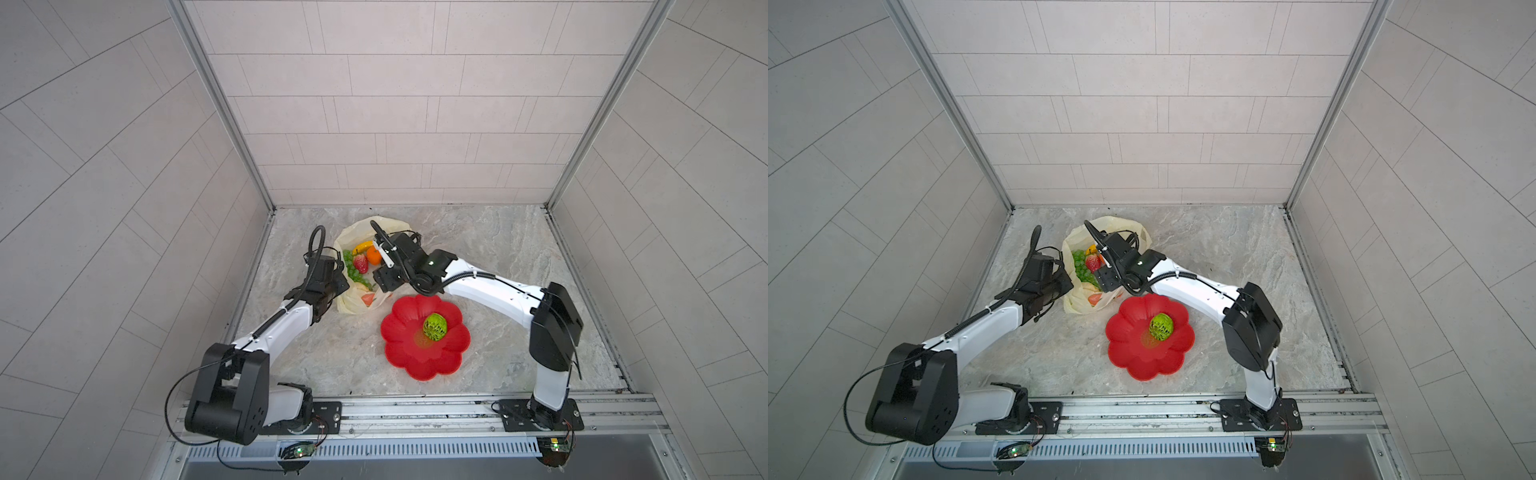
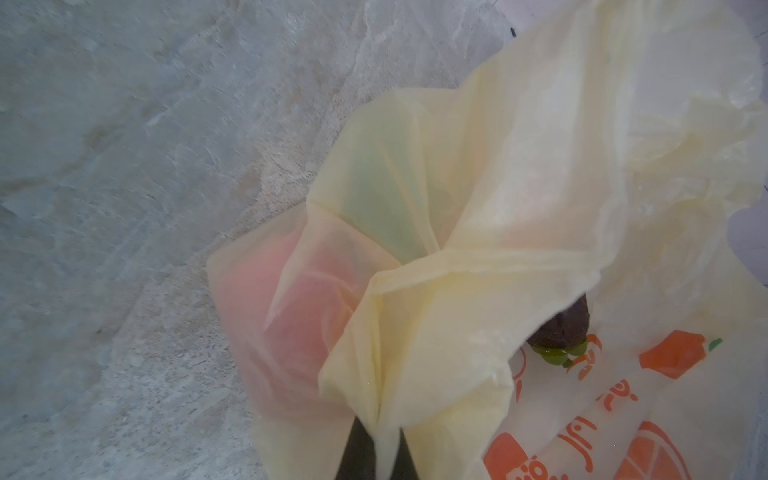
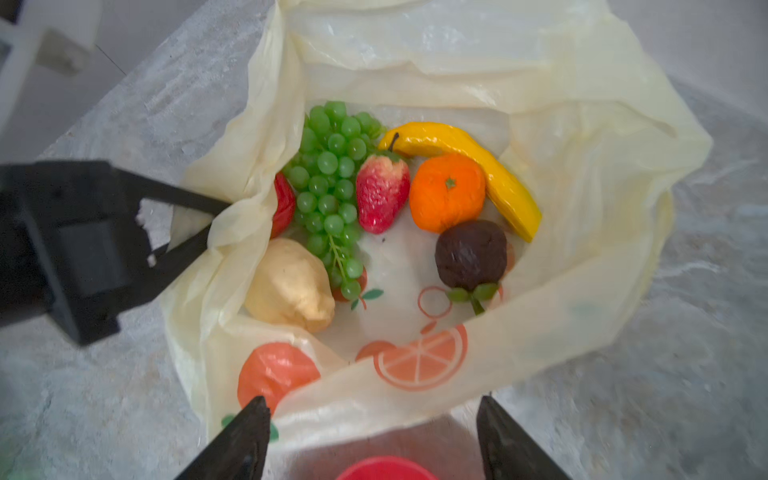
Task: Take the fake fruits out of the plastic bag
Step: 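Move the right gripper back into the bag and grasp the orange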
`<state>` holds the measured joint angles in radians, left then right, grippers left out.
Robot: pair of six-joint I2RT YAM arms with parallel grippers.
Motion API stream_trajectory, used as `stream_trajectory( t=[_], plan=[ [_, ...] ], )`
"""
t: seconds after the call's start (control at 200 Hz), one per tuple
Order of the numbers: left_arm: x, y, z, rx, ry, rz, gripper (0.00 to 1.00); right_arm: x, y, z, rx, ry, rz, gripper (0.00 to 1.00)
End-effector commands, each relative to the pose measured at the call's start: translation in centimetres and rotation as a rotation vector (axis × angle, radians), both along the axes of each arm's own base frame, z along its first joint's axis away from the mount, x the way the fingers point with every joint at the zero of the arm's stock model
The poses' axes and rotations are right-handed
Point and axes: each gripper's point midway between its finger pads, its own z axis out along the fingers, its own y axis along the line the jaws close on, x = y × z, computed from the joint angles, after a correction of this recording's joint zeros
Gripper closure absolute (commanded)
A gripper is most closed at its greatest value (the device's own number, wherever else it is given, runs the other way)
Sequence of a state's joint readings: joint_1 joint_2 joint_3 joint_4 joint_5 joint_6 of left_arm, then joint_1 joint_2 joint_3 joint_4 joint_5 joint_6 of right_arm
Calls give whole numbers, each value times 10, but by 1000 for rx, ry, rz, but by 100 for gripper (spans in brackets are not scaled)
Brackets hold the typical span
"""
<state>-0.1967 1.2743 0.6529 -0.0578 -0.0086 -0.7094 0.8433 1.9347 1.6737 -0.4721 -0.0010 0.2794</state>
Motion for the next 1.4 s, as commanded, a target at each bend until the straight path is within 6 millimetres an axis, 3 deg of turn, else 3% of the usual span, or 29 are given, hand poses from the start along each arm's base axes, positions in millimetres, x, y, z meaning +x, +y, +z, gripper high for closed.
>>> stream_trajectory(
  t=[0.0, 0.185, 0.34, 0.63, 0.961, 1.106, 1.391],
  plan=[
    [-7, 17, 1, 26, -14, 90, 100, 20, 11, -11, -21, 8, 16, 26],
    [-6, 17, -6, 22, 8, 94, 100, 55, 33, -24, 2, 0, 16, 29],
    [-7, 19, -5, 28, 6, 97, 100, 89, 30, -42, -36, -5, -44, 29],
    [-9, 22, -4, 33, 4, 114, 100, 131, 25, -71, -116, -19, -104, 30],
    [-9, 22, -4, 34, 8, 114, 100, 147, 24, -97, -139, -43, -105, 30],
    [-9, 23, -4, 38, 11, 116, 100, 150, 24, -109, -151, -40, -109, 24],
    [-10, 24, -4, 44, 15, 118, 100, 154, 20, -121, -167, -28, -134, 30]
  ],
)
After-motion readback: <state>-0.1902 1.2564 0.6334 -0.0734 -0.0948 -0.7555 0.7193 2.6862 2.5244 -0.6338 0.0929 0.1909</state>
